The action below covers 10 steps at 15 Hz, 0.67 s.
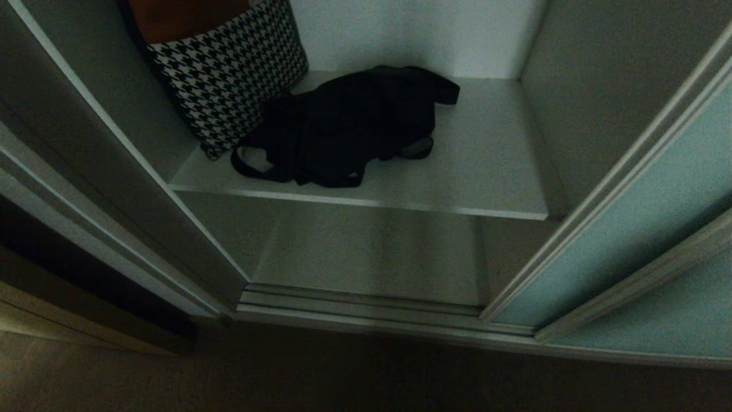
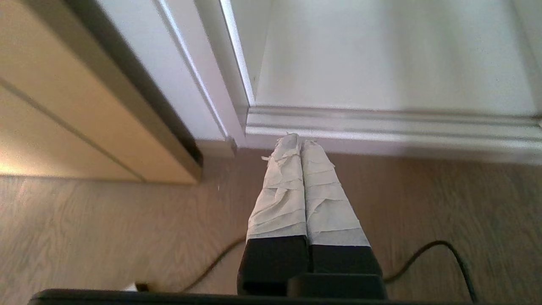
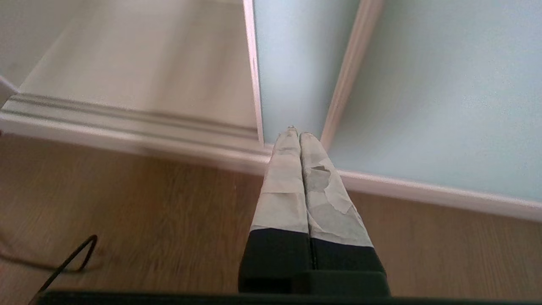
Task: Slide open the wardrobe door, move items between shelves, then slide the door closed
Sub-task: Close the door
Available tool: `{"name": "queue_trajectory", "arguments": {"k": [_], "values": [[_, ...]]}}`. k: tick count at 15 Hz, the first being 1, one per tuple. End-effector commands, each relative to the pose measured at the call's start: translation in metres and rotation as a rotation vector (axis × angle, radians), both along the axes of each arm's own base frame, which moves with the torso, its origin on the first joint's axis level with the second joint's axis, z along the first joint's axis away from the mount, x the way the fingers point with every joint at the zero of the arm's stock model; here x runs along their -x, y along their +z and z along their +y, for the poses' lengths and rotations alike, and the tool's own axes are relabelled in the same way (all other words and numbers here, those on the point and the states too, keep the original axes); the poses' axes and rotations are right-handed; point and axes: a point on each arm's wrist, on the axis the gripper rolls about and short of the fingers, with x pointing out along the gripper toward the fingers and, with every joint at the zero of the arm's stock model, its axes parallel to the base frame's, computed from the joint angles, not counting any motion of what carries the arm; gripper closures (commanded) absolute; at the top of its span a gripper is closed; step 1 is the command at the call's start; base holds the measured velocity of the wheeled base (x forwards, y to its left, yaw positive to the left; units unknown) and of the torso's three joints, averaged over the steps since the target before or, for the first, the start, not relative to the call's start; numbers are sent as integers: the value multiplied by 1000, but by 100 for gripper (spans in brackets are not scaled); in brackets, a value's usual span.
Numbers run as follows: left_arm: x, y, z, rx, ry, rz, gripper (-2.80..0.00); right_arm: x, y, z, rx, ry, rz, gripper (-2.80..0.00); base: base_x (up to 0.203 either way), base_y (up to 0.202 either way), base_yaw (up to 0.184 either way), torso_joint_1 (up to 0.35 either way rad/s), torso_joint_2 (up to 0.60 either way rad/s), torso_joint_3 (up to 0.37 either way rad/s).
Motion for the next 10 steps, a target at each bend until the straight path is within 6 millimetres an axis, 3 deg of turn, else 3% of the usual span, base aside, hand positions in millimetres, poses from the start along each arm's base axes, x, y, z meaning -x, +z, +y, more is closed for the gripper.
{"name": "queue_trajectory", "arguments": {"k": [1, 3, 10], "values": [[0, 0, 0, -2, 1, 7, 0, 0, 0, 0, 0, 0, 0, 0, -193, 0, 0, 2, 2, -2], [0, 0, 0, 1, 1, 6, 0, 0, 0, 0, 0, 1, -1, 0, -133, 0, 0, -1, 4, 3], [0, 0, 0, -1, 1, 7, 0, 0, 0, 0, 0, 0, 1, 0, 0, 0, 0, 0, 0, 0]]}}
